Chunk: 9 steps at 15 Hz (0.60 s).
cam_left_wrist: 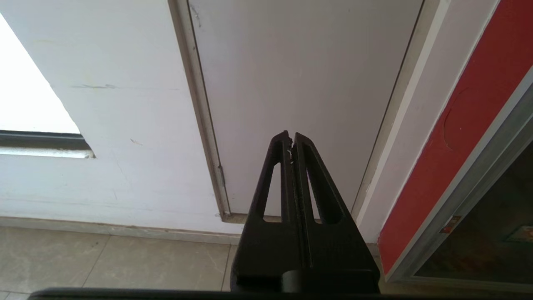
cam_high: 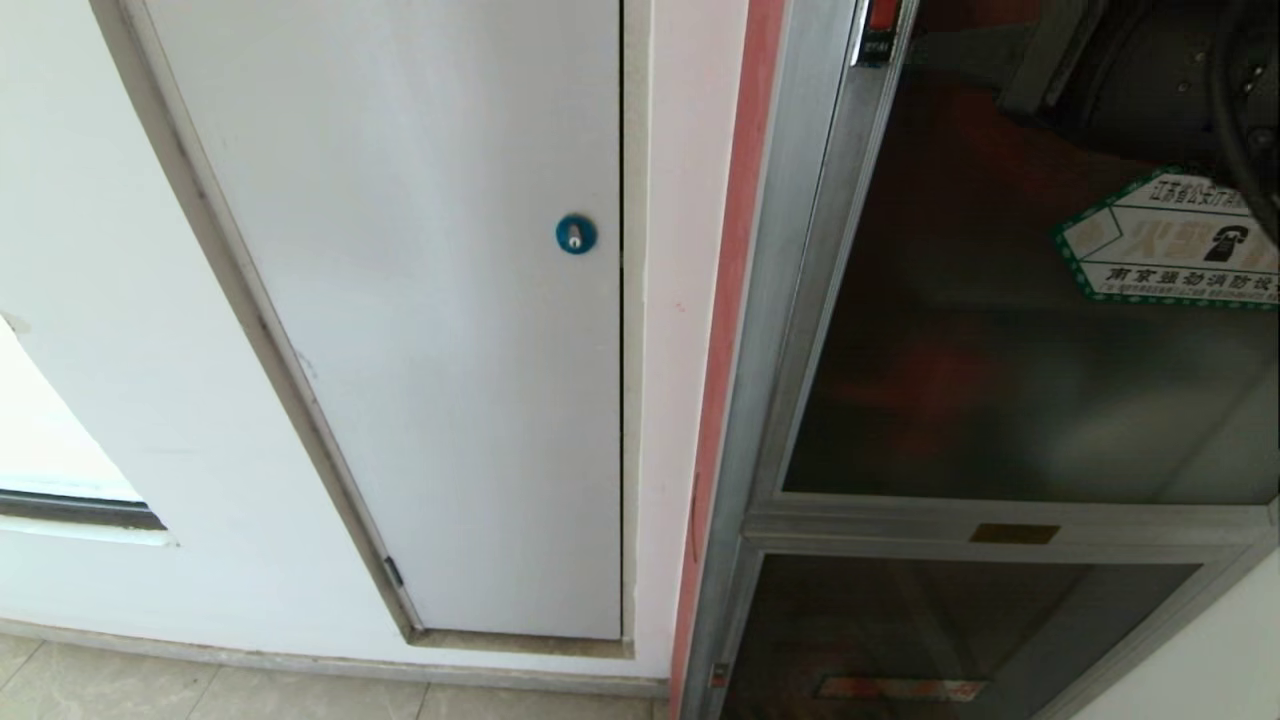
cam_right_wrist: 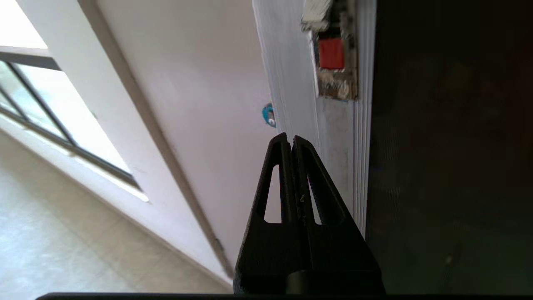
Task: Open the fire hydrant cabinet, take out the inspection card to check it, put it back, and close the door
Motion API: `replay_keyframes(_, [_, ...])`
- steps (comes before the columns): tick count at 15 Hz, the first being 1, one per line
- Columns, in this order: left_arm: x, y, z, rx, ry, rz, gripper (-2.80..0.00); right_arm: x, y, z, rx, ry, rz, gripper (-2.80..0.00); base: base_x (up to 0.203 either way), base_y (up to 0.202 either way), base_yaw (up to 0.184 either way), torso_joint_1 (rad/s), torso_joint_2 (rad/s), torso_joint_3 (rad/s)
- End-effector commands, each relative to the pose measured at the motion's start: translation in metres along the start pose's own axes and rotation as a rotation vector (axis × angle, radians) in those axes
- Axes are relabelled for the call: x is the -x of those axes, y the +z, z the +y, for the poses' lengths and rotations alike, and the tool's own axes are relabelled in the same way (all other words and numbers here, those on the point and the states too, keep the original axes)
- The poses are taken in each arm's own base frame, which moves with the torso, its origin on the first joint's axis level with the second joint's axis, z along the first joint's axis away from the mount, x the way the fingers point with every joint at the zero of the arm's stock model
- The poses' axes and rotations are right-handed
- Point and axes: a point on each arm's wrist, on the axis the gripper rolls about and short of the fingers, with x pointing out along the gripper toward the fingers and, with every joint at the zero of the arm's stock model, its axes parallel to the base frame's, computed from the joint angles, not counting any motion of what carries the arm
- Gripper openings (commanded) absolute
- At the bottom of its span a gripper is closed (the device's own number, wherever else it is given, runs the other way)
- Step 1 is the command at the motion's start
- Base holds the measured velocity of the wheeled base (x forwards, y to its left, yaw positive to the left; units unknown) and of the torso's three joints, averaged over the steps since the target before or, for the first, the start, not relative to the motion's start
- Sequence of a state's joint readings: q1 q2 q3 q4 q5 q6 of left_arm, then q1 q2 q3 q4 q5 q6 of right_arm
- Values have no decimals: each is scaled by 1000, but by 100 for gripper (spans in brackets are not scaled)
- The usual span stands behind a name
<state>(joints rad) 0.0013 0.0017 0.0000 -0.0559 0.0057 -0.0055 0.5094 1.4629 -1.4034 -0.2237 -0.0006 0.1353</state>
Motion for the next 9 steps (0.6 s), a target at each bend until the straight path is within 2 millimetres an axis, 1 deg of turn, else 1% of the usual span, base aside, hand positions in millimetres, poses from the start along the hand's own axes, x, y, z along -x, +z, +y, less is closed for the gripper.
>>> replay_keyframes(1, [-1,-6,0,0,1,20,-280,0,-15,7,79,-1,-24,-280,0,0,0,0,0,0])
replay_keyframes(3, [-1,-6,0,0,1,20,-280,-2,-28,10,200,-30,-114,-280,0,0,0,0,0,0])
replay_keyframes(4, [-1,-6,0,0,1,20,-280,-4,-33,10,228,-69,-174,-280,0,0,0,0,0,0])
replay_keyframes(6, [-1,-6,0,0,1,20,-280,-9,-46,10,265,-103,-219,-280,0,0,0,0,0,0])
replay_keyframes(9, [-1,-6,0,0,1,20,-280,-14,-47,10,306,-116,-270,-280,0,0,0,0,0,0])
